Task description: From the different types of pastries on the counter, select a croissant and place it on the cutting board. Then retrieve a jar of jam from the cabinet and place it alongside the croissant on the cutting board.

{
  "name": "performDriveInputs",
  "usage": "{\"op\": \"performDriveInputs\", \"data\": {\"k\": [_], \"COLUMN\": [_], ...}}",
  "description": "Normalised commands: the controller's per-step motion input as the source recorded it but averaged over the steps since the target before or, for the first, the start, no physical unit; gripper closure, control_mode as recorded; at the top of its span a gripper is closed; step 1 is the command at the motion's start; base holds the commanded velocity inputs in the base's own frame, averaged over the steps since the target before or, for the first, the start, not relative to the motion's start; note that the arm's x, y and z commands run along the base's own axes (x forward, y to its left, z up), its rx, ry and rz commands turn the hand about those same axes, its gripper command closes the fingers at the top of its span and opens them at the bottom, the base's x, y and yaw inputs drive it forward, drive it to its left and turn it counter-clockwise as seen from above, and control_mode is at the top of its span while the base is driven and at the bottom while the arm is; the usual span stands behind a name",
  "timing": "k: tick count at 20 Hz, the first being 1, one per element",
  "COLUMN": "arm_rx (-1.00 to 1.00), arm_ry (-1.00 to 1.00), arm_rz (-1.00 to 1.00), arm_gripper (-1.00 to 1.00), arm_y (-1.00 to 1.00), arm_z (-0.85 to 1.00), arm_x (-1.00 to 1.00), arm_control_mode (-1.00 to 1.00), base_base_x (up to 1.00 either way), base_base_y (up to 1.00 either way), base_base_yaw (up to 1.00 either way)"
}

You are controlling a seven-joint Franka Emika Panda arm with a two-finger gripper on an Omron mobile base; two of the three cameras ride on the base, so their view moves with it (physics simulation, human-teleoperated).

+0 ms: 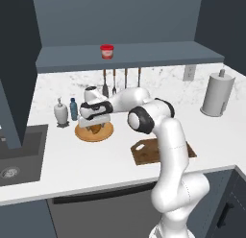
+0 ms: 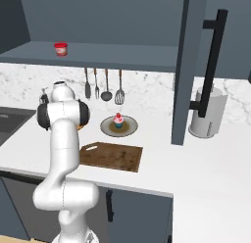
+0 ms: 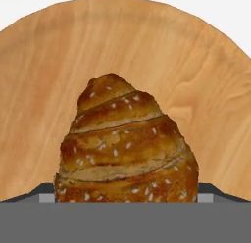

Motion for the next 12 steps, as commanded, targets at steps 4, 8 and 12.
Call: {"op": "performDriveInputs", "data": {"k": [4, 8, 12], "arm_rx": [0.06, 0.12, 0.07], "arm_ry": [-0.05, -0.18, -0.13], "arm_rz": [0.00, -0.03, -0.05], "arm_gripper": [1.00, 1.00, 1.00], "arm_y": [-0.20, -0.38, -0.39], "arm_z": [-0.07, 0.12, 0.20], "arm_x": [-0.31, -0.72, -0.95], "arm_control_mode": [-1.00, -1.00, -1.00], "base_base_x": [0.00, 0.00, 0.00], "base_base_y": [0.00, 0.00, 0.00], "base_base_yaw": [0.00, 0.00, 0.00]}}
